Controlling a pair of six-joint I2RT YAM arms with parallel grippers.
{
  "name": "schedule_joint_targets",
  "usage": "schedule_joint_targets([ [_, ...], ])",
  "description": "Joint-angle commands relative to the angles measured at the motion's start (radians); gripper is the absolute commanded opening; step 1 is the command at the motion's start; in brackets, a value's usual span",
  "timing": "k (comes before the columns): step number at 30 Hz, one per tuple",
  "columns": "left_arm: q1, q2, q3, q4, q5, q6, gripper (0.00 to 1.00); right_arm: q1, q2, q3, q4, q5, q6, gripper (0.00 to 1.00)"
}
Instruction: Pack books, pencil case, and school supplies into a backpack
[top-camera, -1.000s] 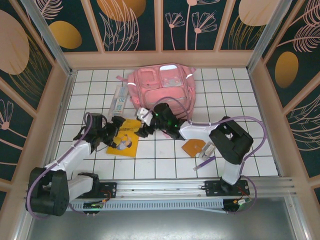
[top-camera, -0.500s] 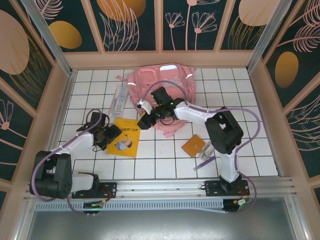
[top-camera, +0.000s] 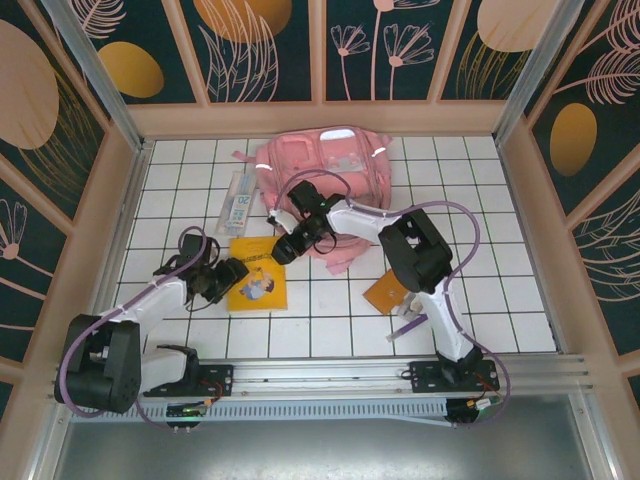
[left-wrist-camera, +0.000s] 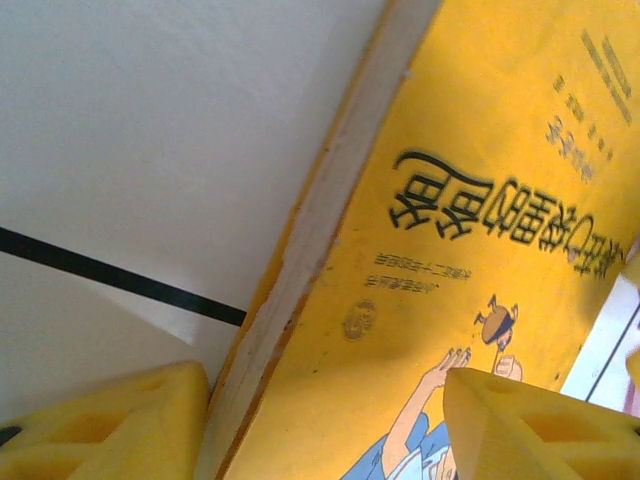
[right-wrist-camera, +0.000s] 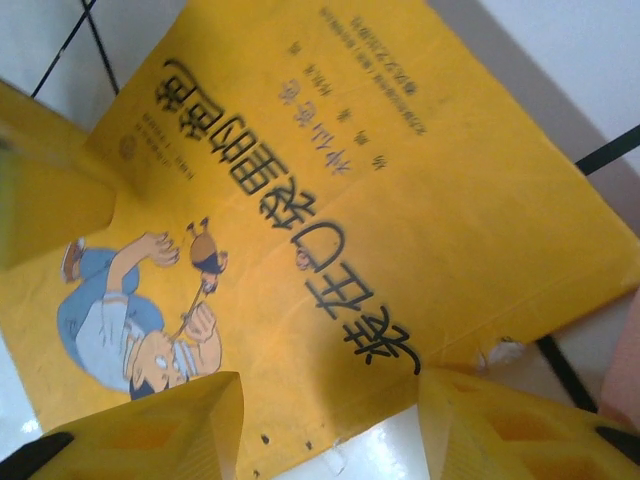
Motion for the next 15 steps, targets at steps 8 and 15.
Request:
schedule_joint_targets([
  [8, -0.089, 0.009, 0.052, -0.217, 0.071, -0.007, 0.86, 0.044, 0.007, -0.023, 0.056, 0.096, -0.105, 0.56],
  [15, -0.086, 0.163, 0.118, -0.184, -0.063, 0.066, 0.85, 0.031, -0.12, -0.121, 0.071, 0.164, -0.037, 0.64],
])
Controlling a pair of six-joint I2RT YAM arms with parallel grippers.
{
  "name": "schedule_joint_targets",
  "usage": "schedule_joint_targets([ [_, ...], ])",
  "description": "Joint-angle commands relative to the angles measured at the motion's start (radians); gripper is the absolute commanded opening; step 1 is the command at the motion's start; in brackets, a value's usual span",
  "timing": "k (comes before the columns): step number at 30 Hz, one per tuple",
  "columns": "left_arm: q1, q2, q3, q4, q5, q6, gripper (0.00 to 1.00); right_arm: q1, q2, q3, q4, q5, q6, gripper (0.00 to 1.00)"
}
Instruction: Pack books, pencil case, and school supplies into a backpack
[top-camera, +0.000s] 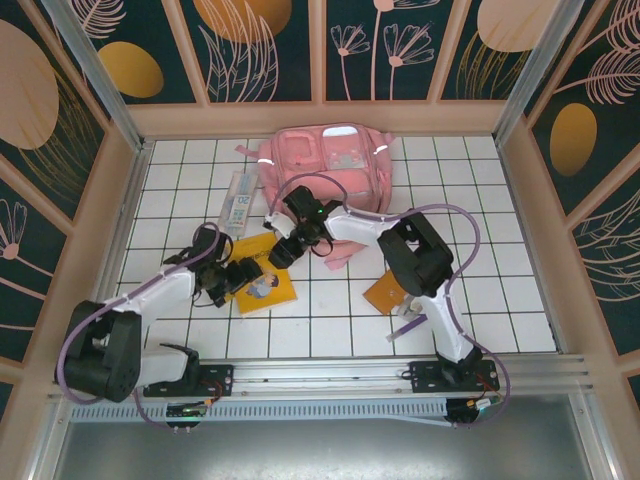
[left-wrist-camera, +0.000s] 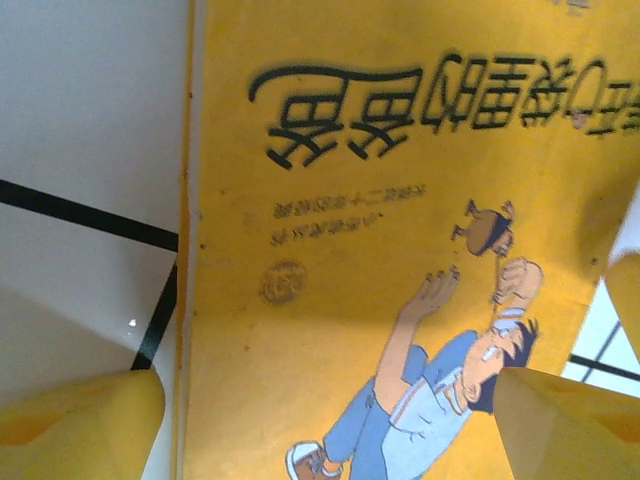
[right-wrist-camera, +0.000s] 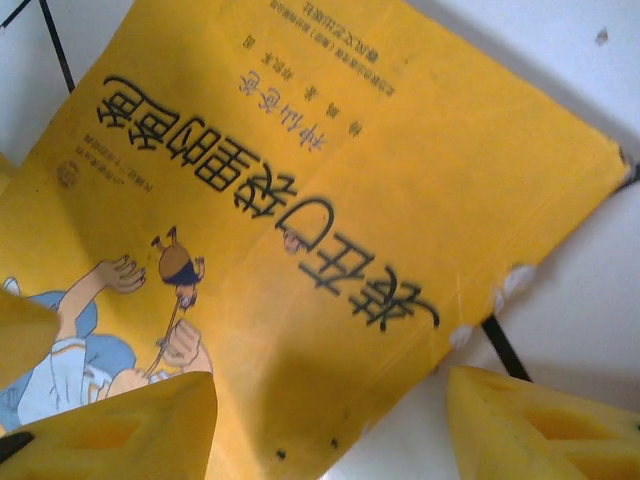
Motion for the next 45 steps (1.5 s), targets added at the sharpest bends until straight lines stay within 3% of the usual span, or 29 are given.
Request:
schedule_joint_targets([
  [1, -0.002, 0.104, 0.017, -0.037, -0.047, 0.051, 0.83, -0.007, -0.074, -0.053, -0.024, 0.051, 0.035, 0.64],
  [5, -0.003, 0.137, 0.02, 0.029, -0.015, 0.069, 0.69, -0.009, -0.045, -0.065, -0.058, 0.023, 0.053, 0.61],
  [11, -0.003, 0.186, -0.032, 0.182, 0.243, 0.07, 0.58, 0.007, 0.079, 0.044, -0.154, -0.065, 0.062, 0.52],
  [15, -0.001, 0.185, -0.082, 0.228, 0.243, 0.018, 0.47, 0.0, 0.143, 0.142, -0.229, -0.129, 0.076, 0.53],
  [23, 0.087, 0.252, -0.218, 0.358, 0.303, -0.054, 0.19, -0.048, 0.198, 0.286, -0.348, -0.424, 0.157, 0.59],
  [30, 0.102, 0.261, -0.23, 0.373, 0.336, -0.026, 0.17, -0.06, 0.26, 0.378, -0.425, -0.531, 0.238, 0.6],
  [32, 0.103, 0.253, -0.226, 0.372, 0.334, -0.022, 0.18, -0.061, 0.254, 0.377, -0.414, -0.533, 0.24, 0.51],
  [36, 0.103, 0.166, -0.195, 0.342, 0.313, 0.013, 0.32, -0.065, 0.205, 0.357, -0.367, -0.555, 0.229, 0.19],
  [38, 0.103, 0.086, -0.142, 0.267, 0.252, 0.078, 0.39, -0.07, 0.143, 0.314, -0.298, -0.544, 0.249, 0.13],
  [41, 0.101, -0.068, -0.055, 0.207, 0.18, 0.203, 0.63, -0.103, 0.009, 0.197, -0.121, -0.516, 0.331, 0.04],
  [45, 0.092, -0.275, -0.032, 0.339, 0.186, 0.355, 0.64, -0.224, -0.189, 0.013, 0.15, -0.482, 0.484, 0.0],
])
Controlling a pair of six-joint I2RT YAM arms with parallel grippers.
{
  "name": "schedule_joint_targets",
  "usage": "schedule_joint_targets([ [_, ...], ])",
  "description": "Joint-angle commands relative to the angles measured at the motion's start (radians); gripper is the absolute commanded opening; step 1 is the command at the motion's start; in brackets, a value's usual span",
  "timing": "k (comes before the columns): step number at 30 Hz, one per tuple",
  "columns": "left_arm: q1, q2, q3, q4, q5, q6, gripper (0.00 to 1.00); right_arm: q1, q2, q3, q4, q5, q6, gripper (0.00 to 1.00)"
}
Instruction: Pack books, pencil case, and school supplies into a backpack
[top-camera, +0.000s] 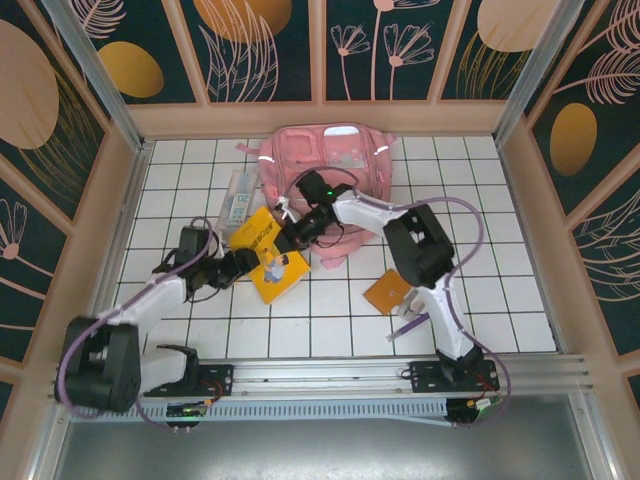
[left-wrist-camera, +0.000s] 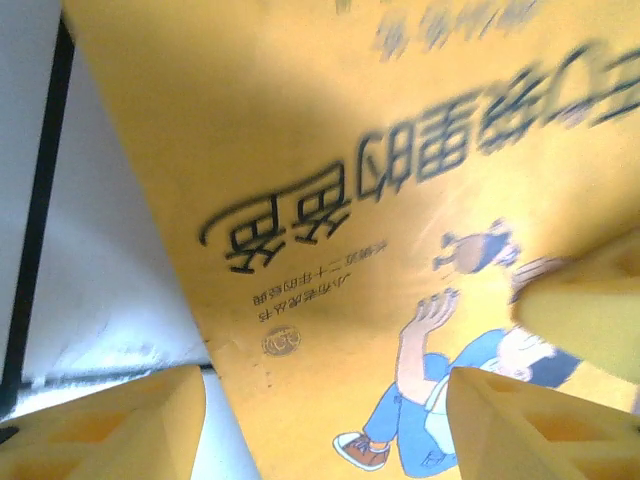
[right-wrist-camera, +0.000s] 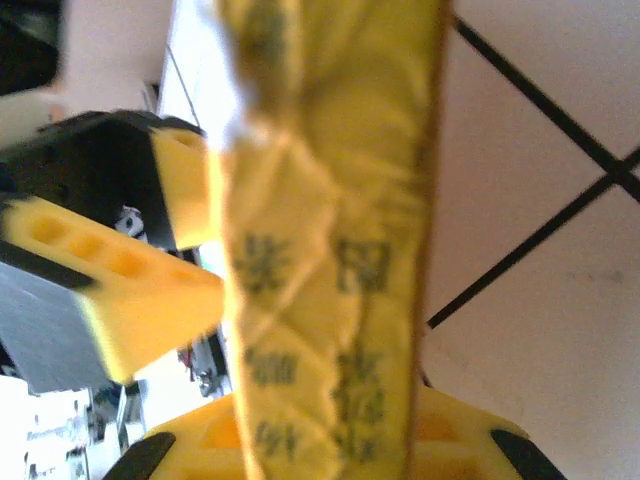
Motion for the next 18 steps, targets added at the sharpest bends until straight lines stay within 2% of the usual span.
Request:
schedule_joint_targets([
  [1, -0.015, -0.138, 0.041, 0.103, -0.008, 0.213, 0.64, -0.136, -0.232, -0.1, 0.322, -0.004, 0.151, 0.0],
  [4, -0.058, -0.163, 0.073, 0.174, -0.005, 0.372, 0.65, -0.26, -0.356, -0.202, 0.438, 0.054, 0.215, 0.0],
  [7, -0.118, -0.105, 0.137, 0.19, -0.004, 0.569, 0.65, -0.387, -0.467, -0.294, 0.513, 0.183, 0.272, 0.0],
  [11, -0.21, 0.063, 0.274, 0.183, -0.109, 0.779, 0.67, -0.547, -0.599, -0.421, 0.593, 0.409, 0.382, 0.0],
  [14, -0.278, 0.217, 0.399, 0.16, -0.151, 0.938, 0.74, -0.637, -0.683, -0.506, 0.622, 0.556, 0.443, 0.0],
  [18, -0.348, 0.437, 0.572, 0.118, -0.224, 1.152, 0.83, -0.723, -0.766, -0.606, 0.661, 0.649, 0.485, 0.0],
])
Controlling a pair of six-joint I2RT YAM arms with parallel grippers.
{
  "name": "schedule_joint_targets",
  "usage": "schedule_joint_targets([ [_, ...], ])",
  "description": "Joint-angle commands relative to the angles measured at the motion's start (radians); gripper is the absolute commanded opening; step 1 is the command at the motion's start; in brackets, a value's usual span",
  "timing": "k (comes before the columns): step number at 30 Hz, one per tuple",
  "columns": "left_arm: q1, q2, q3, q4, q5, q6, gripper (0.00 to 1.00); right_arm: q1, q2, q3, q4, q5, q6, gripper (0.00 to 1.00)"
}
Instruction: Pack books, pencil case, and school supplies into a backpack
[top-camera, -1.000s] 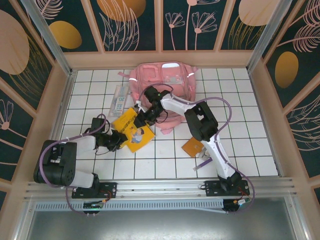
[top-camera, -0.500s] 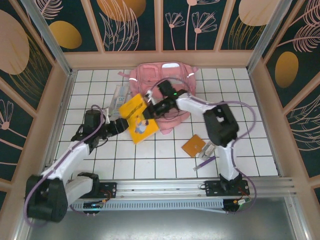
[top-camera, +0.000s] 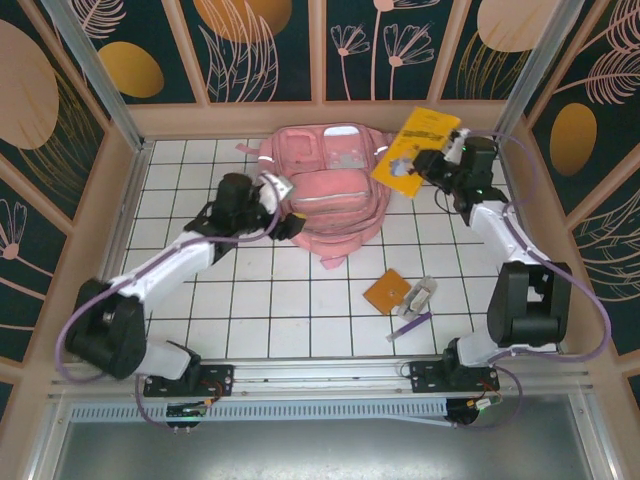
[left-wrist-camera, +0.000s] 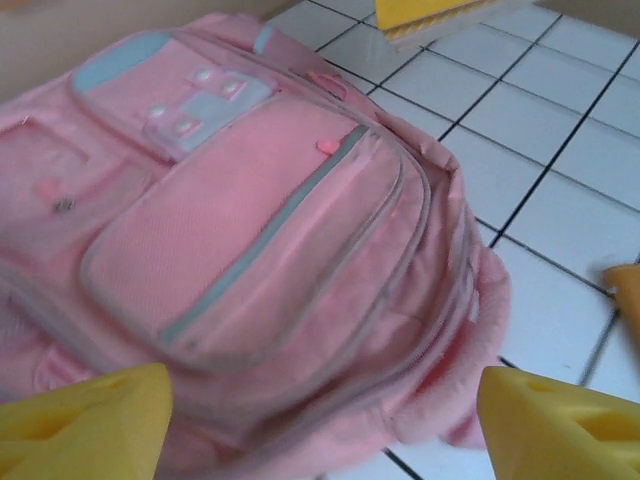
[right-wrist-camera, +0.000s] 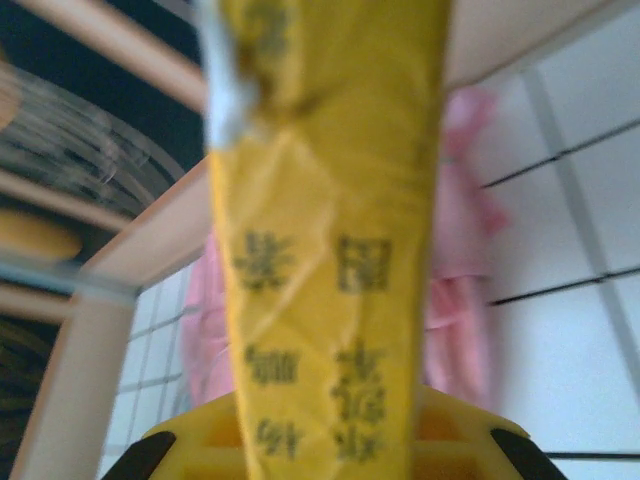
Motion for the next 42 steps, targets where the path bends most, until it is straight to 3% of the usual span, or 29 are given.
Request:
schedule_joint_targets([
  [1, -0.04, 0.151, 0.111, -0.025, -0.091, 0.273, 0.87, -0.041, -0.084, -0.047, 0.108, 0.132, 0.07, 0.0],
  [5, -0.048, 0.337, 0.206, 0.058, -0.174, 0.305, 0.9, -0.049, -0.125, -0.083, 0.094, 0.144, 0.043, 0.0],
  [8, -0.047, 0.442, 0.281, 0.03, -0.18, 0.328, 0.89, -0.051, -0.147, -0.098, 0.07, 0.147, 0.024, 0.0],
  [12, -0.047, 0.5, 0.321, 0.0, -0.151, 0.382, 0.91, -0.055, -0.165, -0.118, 0.047, 0.137, -0.001, 0.0],
  [14, -0.047, 0.517, 0.336, 0.02, -0.191, 0.376, 0.87, -0.057, -0.17, -0.124, 0.036, 0.125, -0.013, 0.0],
  [15, -0.047, 0.533, 0.359, 0.018, -0.22, 0.357, 0.74, -0.056, -0.173, -0.127, 0.034, 0.119, -0.017, 0.0],
  [17, -0.047, 0.574, 0.455, -0.049, -0.255, 0.311, 0.33, -0.056, -0.178, -0.141, 0.033, 0.092, -0.025, 0.0],
  [18, -0.046, 0.591, 0.5, -0.093, -0.245, 0.301, 0.17, -0.055, -0.179, -0.147, 0.03, 0.077, -0.025, 0.0],
  [19, -0.047, 0.602, 0.55, -0.147, -0.226, 0.284, 0.05, -0.055, -0.179, -0.156, 0.027, 0.053, -0.022, 0.0],
  [20, -0.047, 0.602, 0.587, -0.175, -0.211, 0.248, 0.0, -0.055, -0.178, -0.161, 0.02, 0.019, -0.014, 0.0],
  [25, -0.045, 0.505, 0.631, -0.148, -0.255, 0.072, 0.0, -0.032, -0.158, -0.189, -0.06, -0.217, 0.049, 0.0],
  [28, -0.039, 0.487, 0.745, -0.201, -0.253, -0.009, 0.0, 0.004, -0.152, -0.224, -0.047, -0.402, 0.052, 0.0],
  [31, -0.039, 0.504, 0.881, -0.258, -0.273, -0.087, 0.0, 0.056, -0.123, -0.23, -0.04, -0.51, 0.077, 0.0],
  [34, -0.038, 0.53, 0.99, -0.287, -0.277, -0.161, 0.0, 0.098, -0.084, -0.22, -0.031, -0.526, 0.117, 0.0],
  [36, -0.039, 0.544, 1.04, -0.293, -0.221, -0.197, 0.0, 0.123, -0.039, -0.222, 0.027, -0.518, 0.176, 0.0],
  [42, -0.042, 0.543, 1.098, -0.297, -0.079, -0.319, 0.0, 0.211, 0.146, -0.2, 0.414, -0.473, 0.55, 0.0],
])
